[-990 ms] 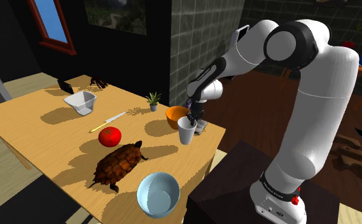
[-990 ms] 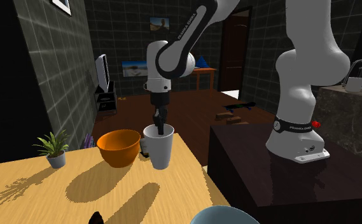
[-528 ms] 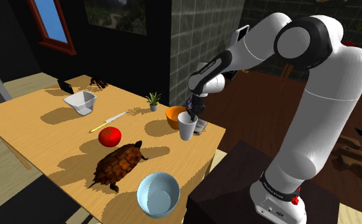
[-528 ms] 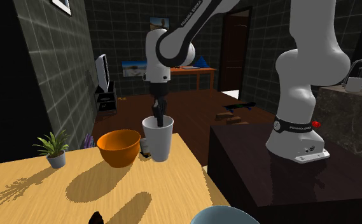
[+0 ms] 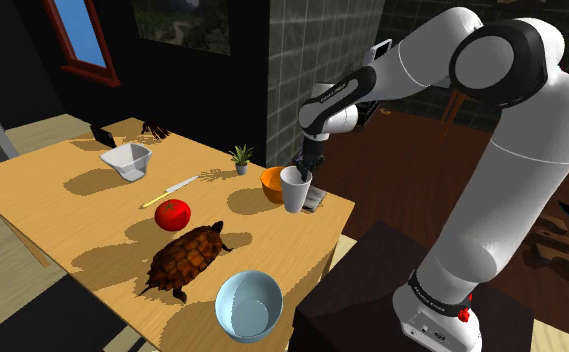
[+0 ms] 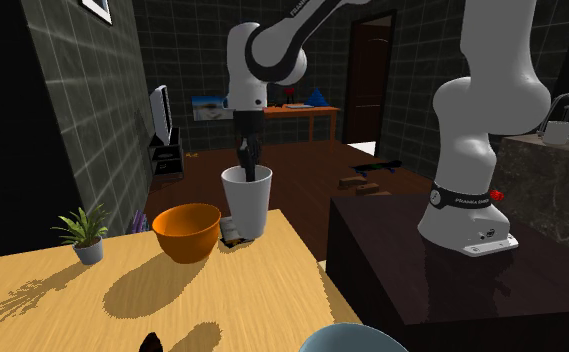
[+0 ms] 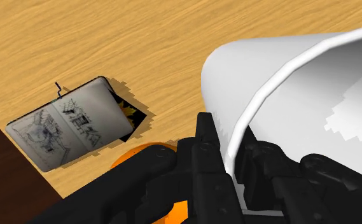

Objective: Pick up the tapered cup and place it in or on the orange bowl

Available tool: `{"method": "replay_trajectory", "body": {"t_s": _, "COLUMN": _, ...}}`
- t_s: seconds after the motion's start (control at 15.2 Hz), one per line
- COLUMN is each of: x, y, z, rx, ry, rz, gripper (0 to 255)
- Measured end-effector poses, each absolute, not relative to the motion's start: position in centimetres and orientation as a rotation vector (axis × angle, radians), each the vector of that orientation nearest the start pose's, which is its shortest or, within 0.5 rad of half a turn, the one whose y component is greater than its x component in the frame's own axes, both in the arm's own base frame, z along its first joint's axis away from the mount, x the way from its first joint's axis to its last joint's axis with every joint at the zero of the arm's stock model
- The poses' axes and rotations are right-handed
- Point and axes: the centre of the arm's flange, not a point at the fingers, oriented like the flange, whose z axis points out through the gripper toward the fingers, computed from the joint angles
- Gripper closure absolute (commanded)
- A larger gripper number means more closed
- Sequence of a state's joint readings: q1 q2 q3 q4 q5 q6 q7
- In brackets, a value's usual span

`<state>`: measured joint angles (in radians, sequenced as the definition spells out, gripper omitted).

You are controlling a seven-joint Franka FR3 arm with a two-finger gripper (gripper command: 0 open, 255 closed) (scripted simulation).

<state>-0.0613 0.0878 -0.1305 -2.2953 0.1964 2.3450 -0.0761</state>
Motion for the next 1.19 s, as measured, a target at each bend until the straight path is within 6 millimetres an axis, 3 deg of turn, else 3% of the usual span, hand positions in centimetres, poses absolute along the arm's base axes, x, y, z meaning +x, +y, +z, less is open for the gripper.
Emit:
{"method": "replay_trajectory", "body": {"t_s": 0.59, "x": 50.7, "y": -9.5, "z": 35.3, "rx": -2.987, "ry": 0.384, "rz": 0.029, "gripper": 255}}
{"method": "replay_trajectory", "body": {"t_s": 0.99, "x": 56.0, "y": -12.7, "z": 37.2, "rx": -2.987, "ry": 0.385, "rz": 0.03, "gripper": 255}}
{"method": "replay_trajectory", "body": {"t_s": 1.19, "x": 59.3, "y": -15.4, "z": 37.8, "rx": -2.987, "ry": 0.385, "rz": 0.03, "gripper": 255}}
